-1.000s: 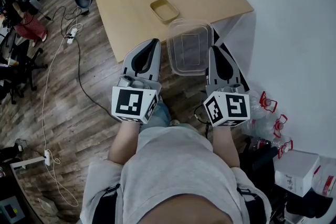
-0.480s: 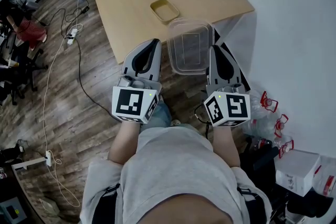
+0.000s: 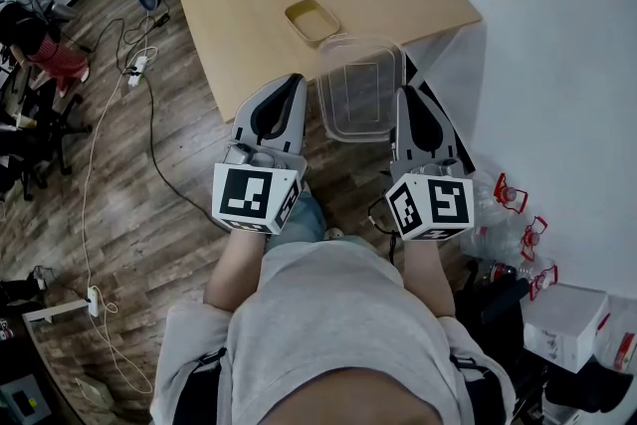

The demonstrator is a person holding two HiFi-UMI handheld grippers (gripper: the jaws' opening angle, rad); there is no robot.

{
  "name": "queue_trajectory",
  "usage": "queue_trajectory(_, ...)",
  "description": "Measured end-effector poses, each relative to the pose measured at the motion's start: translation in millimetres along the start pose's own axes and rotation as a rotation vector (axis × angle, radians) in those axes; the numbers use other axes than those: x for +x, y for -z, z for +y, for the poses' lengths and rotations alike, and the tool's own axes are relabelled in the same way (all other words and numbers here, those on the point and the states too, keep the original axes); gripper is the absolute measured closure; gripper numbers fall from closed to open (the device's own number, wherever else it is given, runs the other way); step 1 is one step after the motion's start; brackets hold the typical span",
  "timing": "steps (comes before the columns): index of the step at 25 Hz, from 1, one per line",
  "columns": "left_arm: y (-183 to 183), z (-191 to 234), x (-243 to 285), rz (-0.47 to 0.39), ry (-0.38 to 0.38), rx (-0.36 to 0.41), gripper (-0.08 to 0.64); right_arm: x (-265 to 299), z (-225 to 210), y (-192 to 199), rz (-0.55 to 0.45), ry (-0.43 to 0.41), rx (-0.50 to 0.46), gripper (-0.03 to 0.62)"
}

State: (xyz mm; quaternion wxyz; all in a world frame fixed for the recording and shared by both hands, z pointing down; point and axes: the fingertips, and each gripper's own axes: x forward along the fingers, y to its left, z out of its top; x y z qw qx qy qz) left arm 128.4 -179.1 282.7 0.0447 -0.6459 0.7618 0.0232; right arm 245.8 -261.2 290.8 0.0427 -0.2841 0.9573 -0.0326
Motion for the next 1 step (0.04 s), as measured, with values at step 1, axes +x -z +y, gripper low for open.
queue_trajectory(1,0.0,-0.3,-0.5,0.001,0.0,0.0,0.545,-0.5,0.1,-0.2,0.0,0.001,0.0,0.569)
